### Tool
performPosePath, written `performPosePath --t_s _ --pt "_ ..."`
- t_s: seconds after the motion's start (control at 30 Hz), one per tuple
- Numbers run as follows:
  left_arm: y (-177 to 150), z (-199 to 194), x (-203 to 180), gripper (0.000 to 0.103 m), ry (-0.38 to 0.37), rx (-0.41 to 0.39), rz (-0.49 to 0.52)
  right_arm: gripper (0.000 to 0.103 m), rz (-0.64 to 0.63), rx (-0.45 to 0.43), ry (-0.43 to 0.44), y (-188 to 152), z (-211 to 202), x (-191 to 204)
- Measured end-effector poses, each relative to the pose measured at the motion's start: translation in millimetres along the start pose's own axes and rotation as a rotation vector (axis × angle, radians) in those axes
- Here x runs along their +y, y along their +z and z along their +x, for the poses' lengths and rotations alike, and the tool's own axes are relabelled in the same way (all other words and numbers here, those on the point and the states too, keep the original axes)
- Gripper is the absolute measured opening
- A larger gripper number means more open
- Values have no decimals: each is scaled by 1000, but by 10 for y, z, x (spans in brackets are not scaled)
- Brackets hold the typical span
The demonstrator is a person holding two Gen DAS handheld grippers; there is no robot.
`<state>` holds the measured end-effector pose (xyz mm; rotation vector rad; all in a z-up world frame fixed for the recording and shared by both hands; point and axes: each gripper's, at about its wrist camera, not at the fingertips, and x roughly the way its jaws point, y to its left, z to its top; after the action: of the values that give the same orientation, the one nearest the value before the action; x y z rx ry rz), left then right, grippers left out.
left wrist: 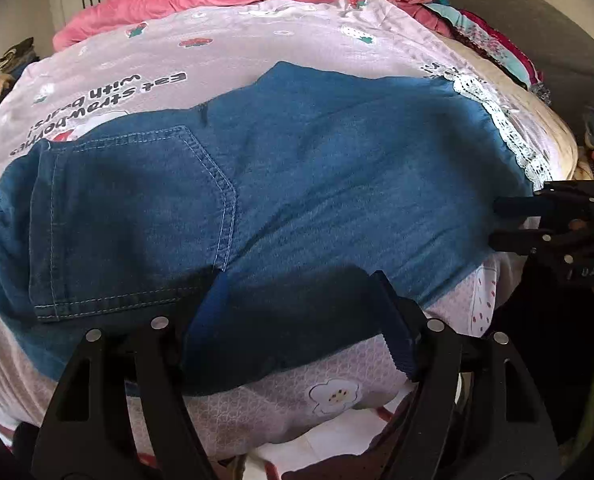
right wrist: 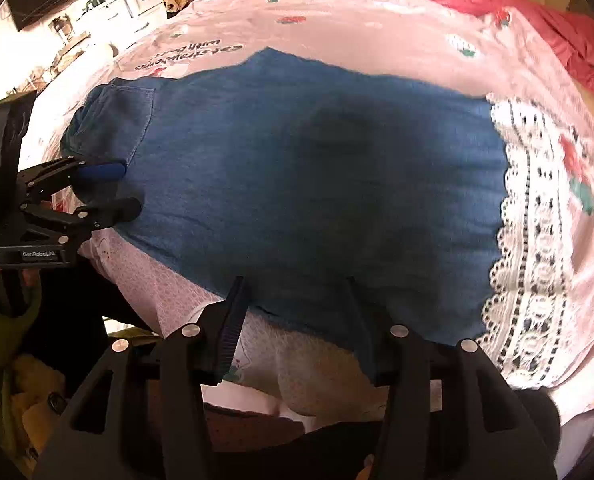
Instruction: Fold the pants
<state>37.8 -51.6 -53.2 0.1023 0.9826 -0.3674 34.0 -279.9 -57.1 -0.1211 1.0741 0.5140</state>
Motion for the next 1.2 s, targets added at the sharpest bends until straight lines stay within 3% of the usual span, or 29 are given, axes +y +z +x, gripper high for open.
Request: performPosePath --t_s 0.13,0.3,0.53,0.67,0.93,1.2 --pt "3 -13 14 65 -15 -7 -12 50 3 -21 18 -21 -43 1" --pt "97 -201 65 66 -60 -46 -71 50 34 -119 21 -29 -330 -115" --pt "449 -405 180 70 -53 -124 -100 52 162 -223 -47 108 -619 -609" --pt "728 -405 205 73 -45 -146 -94 56 256 -264 -39 227 -695 -949" --pt "1239 -89 299 74 -74 -111 -106 57 285 -291 -89 492 -694 -1340" --pt "1533 423 417 74 -80 -43 -143 57 364 -230 -106 753 -364 -1898"
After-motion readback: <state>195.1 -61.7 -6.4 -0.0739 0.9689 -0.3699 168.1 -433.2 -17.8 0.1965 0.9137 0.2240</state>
